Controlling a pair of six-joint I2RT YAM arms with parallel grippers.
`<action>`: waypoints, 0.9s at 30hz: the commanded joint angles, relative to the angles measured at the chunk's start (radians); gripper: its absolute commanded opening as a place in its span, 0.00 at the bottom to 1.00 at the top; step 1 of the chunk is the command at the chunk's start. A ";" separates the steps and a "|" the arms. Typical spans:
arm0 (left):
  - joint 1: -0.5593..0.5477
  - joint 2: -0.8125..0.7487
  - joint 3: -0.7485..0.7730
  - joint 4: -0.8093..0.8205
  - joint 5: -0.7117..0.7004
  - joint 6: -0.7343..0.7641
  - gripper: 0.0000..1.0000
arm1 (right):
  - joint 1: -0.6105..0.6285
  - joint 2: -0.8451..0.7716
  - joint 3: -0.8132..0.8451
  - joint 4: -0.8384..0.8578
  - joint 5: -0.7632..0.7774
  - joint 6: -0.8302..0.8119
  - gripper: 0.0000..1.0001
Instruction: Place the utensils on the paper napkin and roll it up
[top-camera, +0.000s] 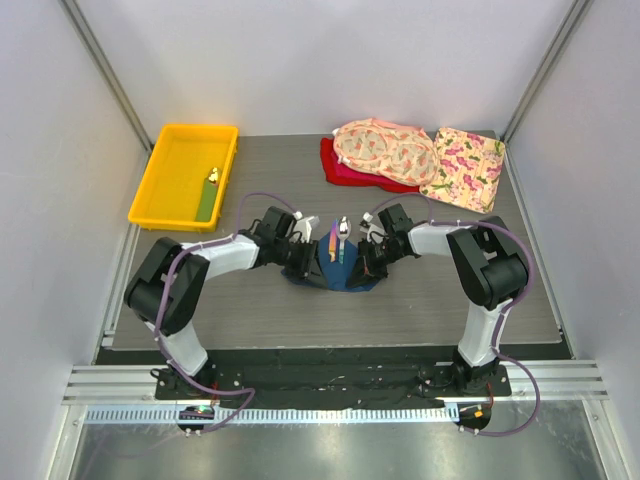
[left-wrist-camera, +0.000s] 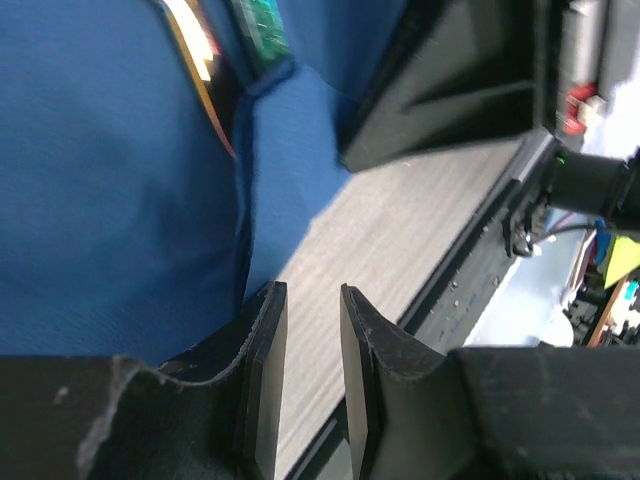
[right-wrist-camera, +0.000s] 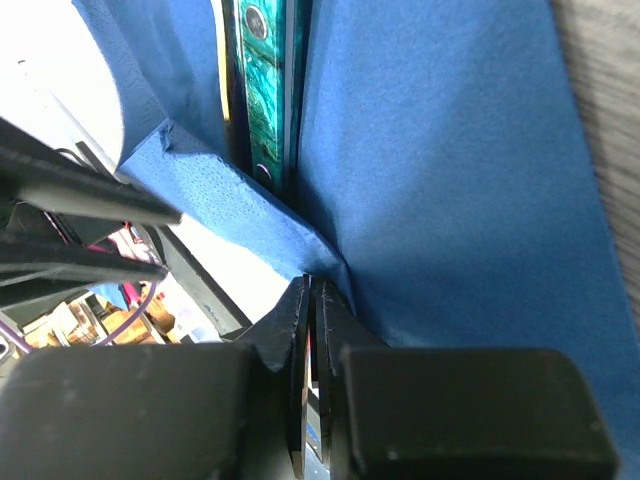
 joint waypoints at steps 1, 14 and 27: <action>-0.002 0.038 0.032 0.034 -0.036 -0.031 0.31 | 0.005 0.007 0.020 -0.012 0.060 -0.039 0.07; 0.076 0.101 -0.017 0.037 -0.038 -0.112 0.31 | 0.004 0.024 0.034 -0.034 0.085 -0.062 0.06; 0.107 0.140 -0.057 0.072 -0.025 -0.179 0.22 | 0.004 0.047 0.092 -0.077 0.122 -0.119 0.05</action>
